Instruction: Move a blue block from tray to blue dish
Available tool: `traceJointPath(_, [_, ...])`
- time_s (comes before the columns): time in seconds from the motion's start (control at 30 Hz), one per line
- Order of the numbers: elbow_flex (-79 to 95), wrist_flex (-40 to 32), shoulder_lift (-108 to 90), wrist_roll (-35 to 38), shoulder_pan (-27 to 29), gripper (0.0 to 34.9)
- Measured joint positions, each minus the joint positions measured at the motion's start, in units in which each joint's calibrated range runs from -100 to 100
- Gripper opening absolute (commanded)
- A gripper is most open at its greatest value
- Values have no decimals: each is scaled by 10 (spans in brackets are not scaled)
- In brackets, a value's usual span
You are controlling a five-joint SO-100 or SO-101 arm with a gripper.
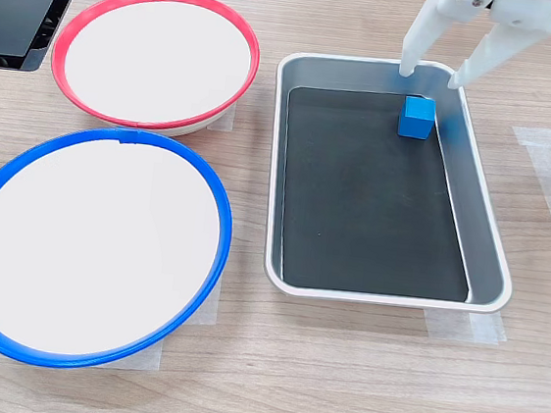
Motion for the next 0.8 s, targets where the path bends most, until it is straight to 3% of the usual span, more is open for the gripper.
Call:
traceJointPath(0.5, [44,-91,63,18,-28,102])
traceJointPath(0.53, [45,-90,65,19,-30,74])
traceJointPath(0.57, [49,-108,70,21,-42,4])
traceJointPath(0.8, [43,-117,78,25,-63,3])
